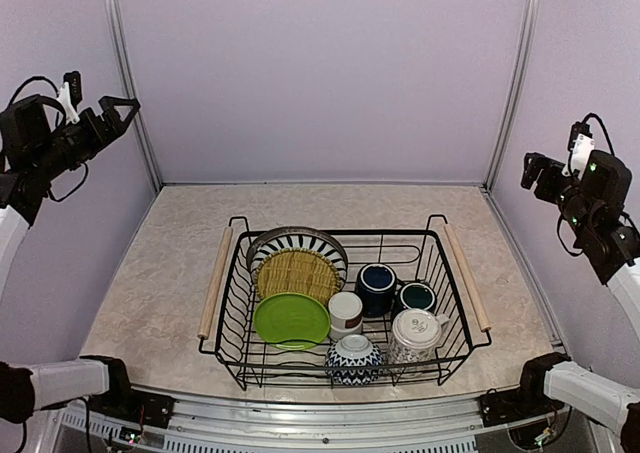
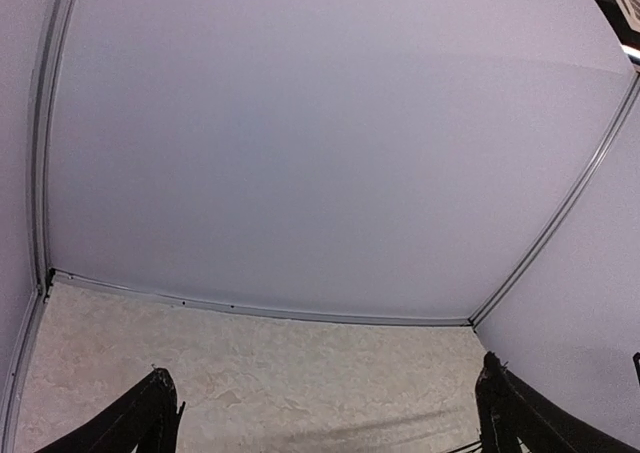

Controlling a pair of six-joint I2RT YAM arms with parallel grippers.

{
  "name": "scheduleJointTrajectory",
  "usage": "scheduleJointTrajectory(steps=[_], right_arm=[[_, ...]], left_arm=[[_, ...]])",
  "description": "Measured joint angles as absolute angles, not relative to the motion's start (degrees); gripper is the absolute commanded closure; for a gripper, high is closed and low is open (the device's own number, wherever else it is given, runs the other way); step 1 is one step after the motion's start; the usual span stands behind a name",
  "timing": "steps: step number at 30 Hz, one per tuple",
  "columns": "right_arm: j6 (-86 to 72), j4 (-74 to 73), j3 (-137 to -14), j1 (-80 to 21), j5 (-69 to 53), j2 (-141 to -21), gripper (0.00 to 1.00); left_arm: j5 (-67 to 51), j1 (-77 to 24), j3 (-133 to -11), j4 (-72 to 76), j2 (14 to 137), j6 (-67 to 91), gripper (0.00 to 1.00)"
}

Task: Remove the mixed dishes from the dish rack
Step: Grab the plate from the dish rack.

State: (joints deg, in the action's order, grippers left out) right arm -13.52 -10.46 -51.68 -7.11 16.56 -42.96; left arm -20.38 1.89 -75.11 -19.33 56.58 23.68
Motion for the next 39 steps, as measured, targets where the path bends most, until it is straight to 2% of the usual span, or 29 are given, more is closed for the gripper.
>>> scheduleJointTrajectory(steps=[10, 18, 22, 27, 31, 37, 39], right_arm=[[-16.9, -13.5, -51.8, -0.8, 12.8, -46.2, 0.0], [-17.7, -14.8, -53.8, 0.4, 3.6, -49.3, 0.0], [-17.7, -15.4, -53.9, -0.4, -1.5, -50.1, 0.0], [-18.5, -15.9, -54.3, -6.3, -5.3, -52.0, 0.0], [-18.6, -16.7, -57.0, -15.2, -5.8, -55.9, 0.0], [-16.0, -17.1, -63.4, -27.3, -4.9, -65.1, 0.01], [-14.9, -17.0, -64.5, -30.0, -4.9, -67.7, 0.04]], left_arm=[[-32.6, 9.6, -69.6, -17.6, 59.4, 26.6, 0.01], [-39.8, 8.2, -68.8, -16.4, 61.7, 27.2, 0.01], [-40.8, 3.7, -68.8, -16.6, 63.7, 26.3, 0.01], [-40.8, -4.4, -69.3, -19.3, 65.8, 24.2, 0.01], [-40.7, -9.5, -71.7, -22.7, 68.0, 22.5, 0.01], [-39.6, -12.4, -72.7, -25.6, 68.6, 21.3, 0.01], [-39.1, -13.0, -72.8, -26.3, 68.8, 20.9, 0.01]])
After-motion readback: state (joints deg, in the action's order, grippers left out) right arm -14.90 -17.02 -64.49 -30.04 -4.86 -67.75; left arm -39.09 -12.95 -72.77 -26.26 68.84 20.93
